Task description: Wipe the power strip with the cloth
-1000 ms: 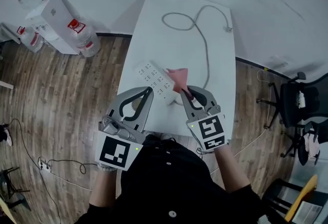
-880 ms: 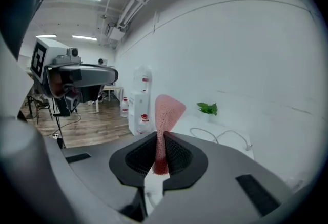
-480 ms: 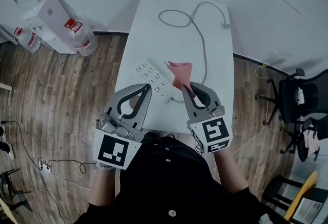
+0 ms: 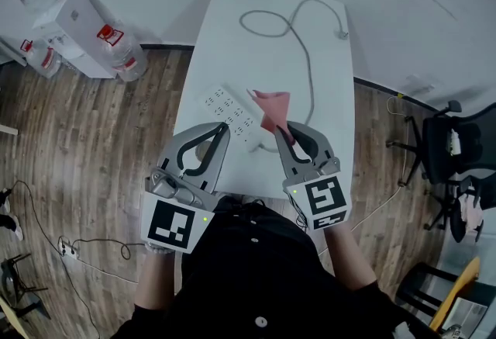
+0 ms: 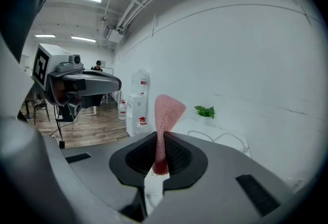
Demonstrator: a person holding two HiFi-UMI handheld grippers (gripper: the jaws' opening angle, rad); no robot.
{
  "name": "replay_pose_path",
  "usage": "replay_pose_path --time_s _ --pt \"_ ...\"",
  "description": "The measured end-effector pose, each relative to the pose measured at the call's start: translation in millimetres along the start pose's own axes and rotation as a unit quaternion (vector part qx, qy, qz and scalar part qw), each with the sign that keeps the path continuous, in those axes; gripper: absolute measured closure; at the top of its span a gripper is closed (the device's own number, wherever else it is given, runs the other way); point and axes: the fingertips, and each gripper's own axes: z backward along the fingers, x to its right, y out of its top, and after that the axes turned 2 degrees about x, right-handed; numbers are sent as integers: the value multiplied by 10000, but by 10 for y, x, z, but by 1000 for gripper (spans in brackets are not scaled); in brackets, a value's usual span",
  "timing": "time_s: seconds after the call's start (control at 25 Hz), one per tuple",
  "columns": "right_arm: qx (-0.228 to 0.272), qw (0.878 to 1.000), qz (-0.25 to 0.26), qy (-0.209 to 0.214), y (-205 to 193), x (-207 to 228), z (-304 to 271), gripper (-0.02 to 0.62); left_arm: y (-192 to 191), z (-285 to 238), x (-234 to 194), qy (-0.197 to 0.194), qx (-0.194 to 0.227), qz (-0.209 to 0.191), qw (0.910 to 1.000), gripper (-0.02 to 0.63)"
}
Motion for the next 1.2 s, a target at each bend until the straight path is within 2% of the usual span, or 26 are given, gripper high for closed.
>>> replay_pose_path --time_s 0.76,1.2 --pt "-34 9999 111 98 -23 -95 4 546 -32 1 -13 -38 -2 -115 9999 592" --pt "-81 9998 100 150 -36 -100 -25 546 -76 6 -43 51 -81 -37 9999 592"
